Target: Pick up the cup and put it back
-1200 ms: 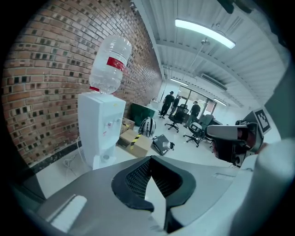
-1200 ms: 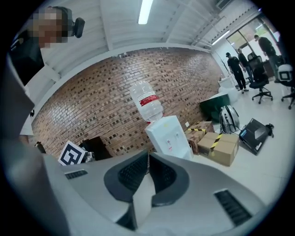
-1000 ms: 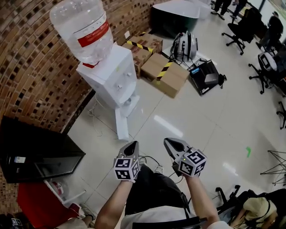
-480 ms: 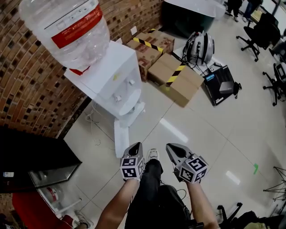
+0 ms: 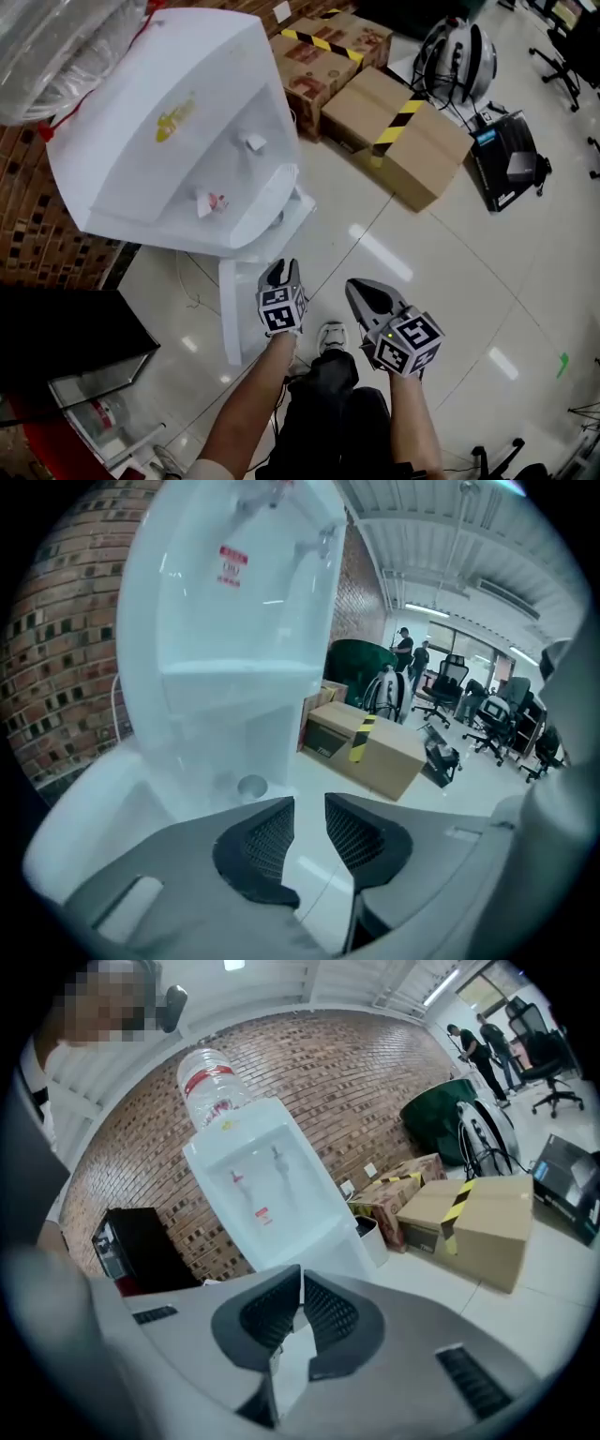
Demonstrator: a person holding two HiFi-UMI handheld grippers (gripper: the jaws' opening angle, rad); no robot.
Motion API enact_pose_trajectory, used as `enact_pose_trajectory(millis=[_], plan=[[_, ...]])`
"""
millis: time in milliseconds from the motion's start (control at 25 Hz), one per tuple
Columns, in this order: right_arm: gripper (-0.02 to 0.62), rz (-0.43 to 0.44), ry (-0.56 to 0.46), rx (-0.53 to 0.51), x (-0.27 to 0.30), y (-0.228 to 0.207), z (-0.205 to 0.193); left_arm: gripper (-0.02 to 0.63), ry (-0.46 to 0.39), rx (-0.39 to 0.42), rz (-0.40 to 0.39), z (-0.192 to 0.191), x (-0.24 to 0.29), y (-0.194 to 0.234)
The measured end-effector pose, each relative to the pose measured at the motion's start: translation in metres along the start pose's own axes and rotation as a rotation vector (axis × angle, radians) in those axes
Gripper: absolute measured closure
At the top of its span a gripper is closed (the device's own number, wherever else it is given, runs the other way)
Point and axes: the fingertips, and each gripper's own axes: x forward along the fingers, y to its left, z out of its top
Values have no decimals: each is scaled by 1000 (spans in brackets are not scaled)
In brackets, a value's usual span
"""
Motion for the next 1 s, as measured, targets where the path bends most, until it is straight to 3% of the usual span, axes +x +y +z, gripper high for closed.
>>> enact_pose_trajectory(millis=[120, 360, 520, 1000], plan=[[571, 7, 0, 23, 33, -22, -22, 420, 7, -9, 45, -16, 51, 25], [571, 55, -29, 48, 80, -52, -45, 195, -14, -42, 167, -33, 139, 75], [572, 95, -71, 100, 94, -60, -52, 163, -7, -34, 206, -44, 185, 93], [572, 25, -5, 25, 106, -82, -84, 153, -2, -25, 272, -47, 249, 123]])
